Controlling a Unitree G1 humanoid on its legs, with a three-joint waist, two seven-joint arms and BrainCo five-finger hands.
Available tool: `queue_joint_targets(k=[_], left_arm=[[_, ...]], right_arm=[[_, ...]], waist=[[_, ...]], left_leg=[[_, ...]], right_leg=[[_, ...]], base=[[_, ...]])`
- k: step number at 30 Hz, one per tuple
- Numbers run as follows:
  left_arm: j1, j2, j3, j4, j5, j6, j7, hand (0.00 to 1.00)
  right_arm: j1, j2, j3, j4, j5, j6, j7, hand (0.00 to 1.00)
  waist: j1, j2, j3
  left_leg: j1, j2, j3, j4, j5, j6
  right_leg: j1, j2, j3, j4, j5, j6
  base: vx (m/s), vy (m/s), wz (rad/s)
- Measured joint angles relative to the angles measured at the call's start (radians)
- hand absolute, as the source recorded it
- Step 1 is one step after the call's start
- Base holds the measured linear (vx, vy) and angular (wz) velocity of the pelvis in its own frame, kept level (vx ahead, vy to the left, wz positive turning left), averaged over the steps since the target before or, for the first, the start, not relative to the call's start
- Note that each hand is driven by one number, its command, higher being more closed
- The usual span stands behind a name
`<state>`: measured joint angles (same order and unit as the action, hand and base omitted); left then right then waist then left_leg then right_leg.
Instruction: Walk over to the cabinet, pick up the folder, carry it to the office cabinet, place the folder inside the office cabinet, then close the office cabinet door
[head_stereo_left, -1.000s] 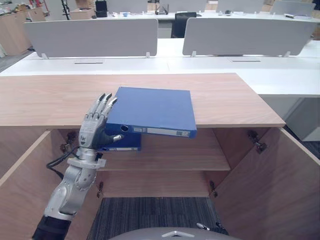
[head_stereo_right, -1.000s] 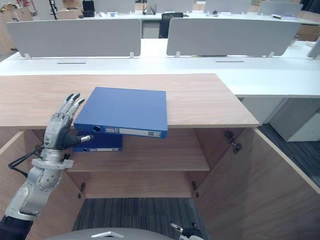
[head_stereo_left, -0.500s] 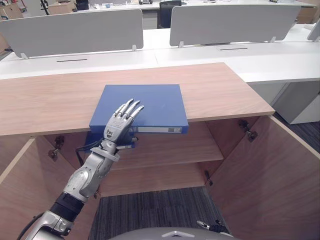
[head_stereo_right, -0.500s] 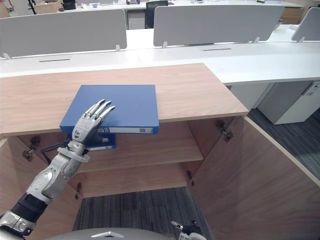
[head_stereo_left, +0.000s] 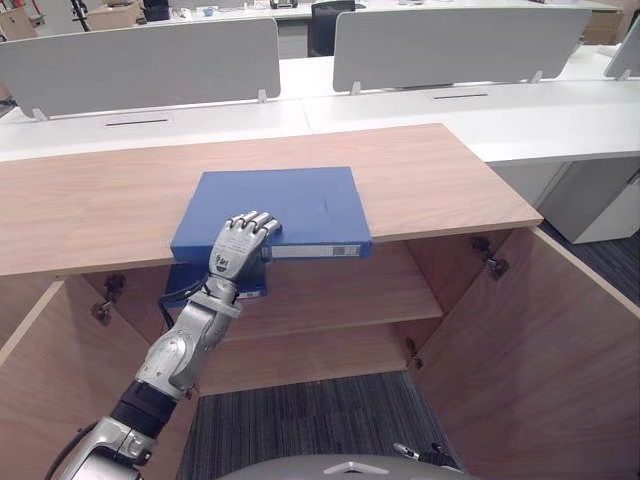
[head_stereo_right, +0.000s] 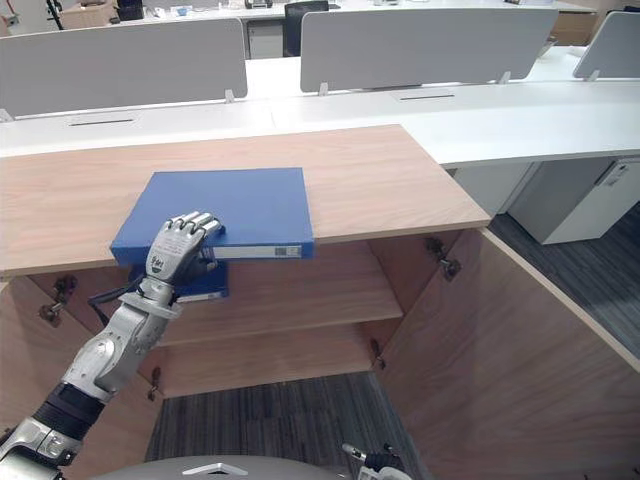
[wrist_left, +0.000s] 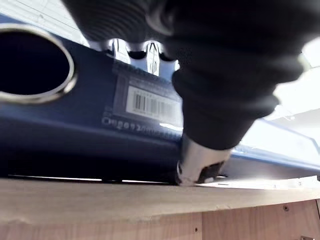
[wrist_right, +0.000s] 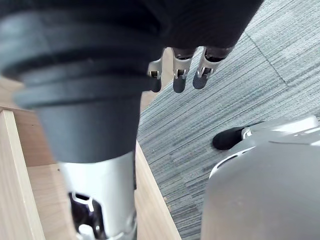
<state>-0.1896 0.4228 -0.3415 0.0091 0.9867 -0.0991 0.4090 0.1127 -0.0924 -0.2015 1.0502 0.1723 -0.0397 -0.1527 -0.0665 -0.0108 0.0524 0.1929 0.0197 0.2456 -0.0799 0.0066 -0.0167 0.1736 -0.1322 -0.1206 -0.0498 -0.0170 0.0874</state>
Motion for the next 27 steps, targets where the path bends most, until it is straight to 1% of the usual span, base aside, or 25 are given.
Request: queue_joint_targets(k=[3, 5, 8, 10, 11, 13, 15, 16, 18, 20, 23, 25, 26, 27], left_arm=[[0.004, -0.015, 0.023, -0.003, -0.003, -0.008, 0.0, 1.0], [0.028, -0.024, 0.033, -0.042, -0.024, -0.009, -0.001, 1.0], [0.083, -0.048, 0.037, -0.14, -0.08, -0.015, -0.002, 1.0], [0.116, -0.057, 0.036, -0.203, -0.137, -0.047, -0.003, 1.0], [0.122, -0.07, 0.037, -0.222, -0.154, -0.052, -0.004, 1.0], [0.147, -0.101, 0.04, -0.287, -0.226, -0.071, -0.003, 1.0], [0.167, -0.156, 0.042, -0.358, -0.327, -0.097, -0.001, 1.0], [0.172, -0.165, 0.041, -0.371, -0.352, -0.103, -0.001, 1.0], [0.185, -0.189, 0.042, -0.418, -0.442, -0.117, 0.002, 1.0], [0.185, -0.203, 0.044, -0.448, -0.478, -0.12, 0.004, 1.0], [0.2, -0.233, 0.045, -0.497, -0.593, -0.13, 0.027, 1.0], [0.228, -0.259, 0.047, -0.529, -0.691, -0.151, 0.038, 1.0], [0.231, -0.267, 0.05, -0.538, -0.709, -0.151, 0.04, 1.0], [0.235, -0.277, 0.059, -0.548, -0.76, -0.159, 0.042, 1.0]], right_arm=[[0.0, 0.0, 0.001, 0.0, 0.0, 0.0, 0.0, 0.0], [0.0, 0.0, 0.003, -0.001, 0.0, 0.0, 0.0, 0.0], [0.0, -0.003, 0.023, -0.004, 0.0, 0.0, -0.001, 0.0], [-0.001, -0.007, 0.044, -0.014, 0.0, -0.001, -0.003, 0.0], [-0.002, -0.008, 0.046, -0.013, 0.0, -0.002, -0.003, 0.0], [-0.001, -0.016, 0.067, -0.013, 0.0, -0.005, -0.004, 0.0], [-0.005, -0.02, 0.084, -0.015, 0.0, -0.01, -0.006, 0.0], [-0.005, -0.021, 0.088, -0.016, 0.0, -0.012, -0.009, 0.0], [-0.003, -0.023, 0.123, -0.032, -0.001, -0.023, -0.014, 0.0], [0.003, -0.023, 0.125, -0.064, -0.001, -0.025, -0.027, 0.0], [0.004, -0.015, 0.165, -0.124, -0.001, -0.033, -0.041, 0.0], [0.006, 0.005, 0.188, -0.187, -0.001, -0.045, -0.047, 0.0], [0.006, 0.009, 0.189, -0.206, -0.001, -0.045, -0.049, 0.0], [0.007, 0.019, 0.193, -0.247, -0.002, -0.045, -0.05, 0.0]], waist=[[-0.001, 0.0, 0.0], [-0.003, 0.0, 0.0], [0.001, 0.0, 0.0], [0.002, 0.0, 0.0], [0.002, 0.0, -0.002], [0.006, 0.004, -0.005], [0.008, 0.004, -0.007], [0.008, 0.005, -0.009], [0.007, 0.011, -0.017], [0.007, 0.013, -0.018], [0.008, 0.014, -0.019], [0.01, 0.018, -0.023], [0.01, 0.017, -0.024], [0.011, 0.017, -0.024]], left_leg=[[0.0, 0.0, 0.0, 0.0, 0.0, 0.0], [0.0, 0.0, 0.0, -0.001, 0.0, 0.0], [0.0, 0.0, -0.001, 0.0, -0.001, 0.001], [0.0, 0.0, -0.001, 0.0, -0.001, 0.001], [0.0, 0.0, 0.0, 0.0, -0.001, 0.001], [0.0, -0.001, 0.001, 0.0, -0.001, 0.001], [-0.001, 0.0, 0.006, 0.001, -0.001, 0.001], [-0.001, 0.0, 0.007, 0.001, -0.001, 0.001], [-0.006, 0.001, 0.013, 0.0, -0.001, 0.001], [-0.007, 0.001, 0.015, 0.001, 0.0, 0.002], [0.0, 0.002, 0.023, 0.0, 0.0, 0.002], [-0.002, 0.0, 0.027, 0.0, 0.003, 0.005], [-0.004, 0.0, 0.027, 0.0, 0.003, 0.007], [-0.005, 0.0, 0.027, 0.0, 0.005, 0.008]], right_leg=[[0.002, 0.0, 0.0, -0.004, 0.003, -0.001], [0.002, 0.0, 0.0, -0.005, 0.003, -0.001], [0.002, 0.0, 0.0, -0.005, 0.003, -0.001], [0.003, 0.0, 0.0, -0.004, 0.003, -0.001], [0.002, -0.001, 0.006, 0.0, 0.008, 0.007], [-0.001, -0.002, 0.009, 0.006, 0.011, 0.012], [-0.007, -0.002, 0.017, 0.013, 0.011, 0.013], [-0.01, -0.002, 0.021, 0.016, 0.011, 0.013], [-0.03, -0.002, 0.032, 0.035, 0.007, 0.013], [-0.037, -0.002, 0.038, 0.044, 0.006, 0.014], [-0.039, -0.002, 0.05, 0.053, 0.004, 0.014], [-0.049, -0.002, 0.054, 0.064, 0.004, 0.016], [-0.054, -0.002, 0.055, 0.068, 0.003, 0.017], [-0.057, -0.002, 0.055, 0.072, 0.003, 0.017]], base=[[0.0, 0.0, 0.0], [0.0, 0.0, 0.0], [0.0, 0.0, 0.0], [0.0, 0.0, 0.0], [0.0, 0.0, 0.0], [0.0, -0.001, -0.02], [-0.03, -0.002, -0.07], [-0.04, -0.007, -0.13], [-0.05, -0.004, -0.12], [-0.04, 0.0, -0.07], [-0.05, 0.0, -0.09], [-0.05, 0.001, -0.06], [-0.04, 0.0, -0.01], [-0.04, -0.001, -0.01]])
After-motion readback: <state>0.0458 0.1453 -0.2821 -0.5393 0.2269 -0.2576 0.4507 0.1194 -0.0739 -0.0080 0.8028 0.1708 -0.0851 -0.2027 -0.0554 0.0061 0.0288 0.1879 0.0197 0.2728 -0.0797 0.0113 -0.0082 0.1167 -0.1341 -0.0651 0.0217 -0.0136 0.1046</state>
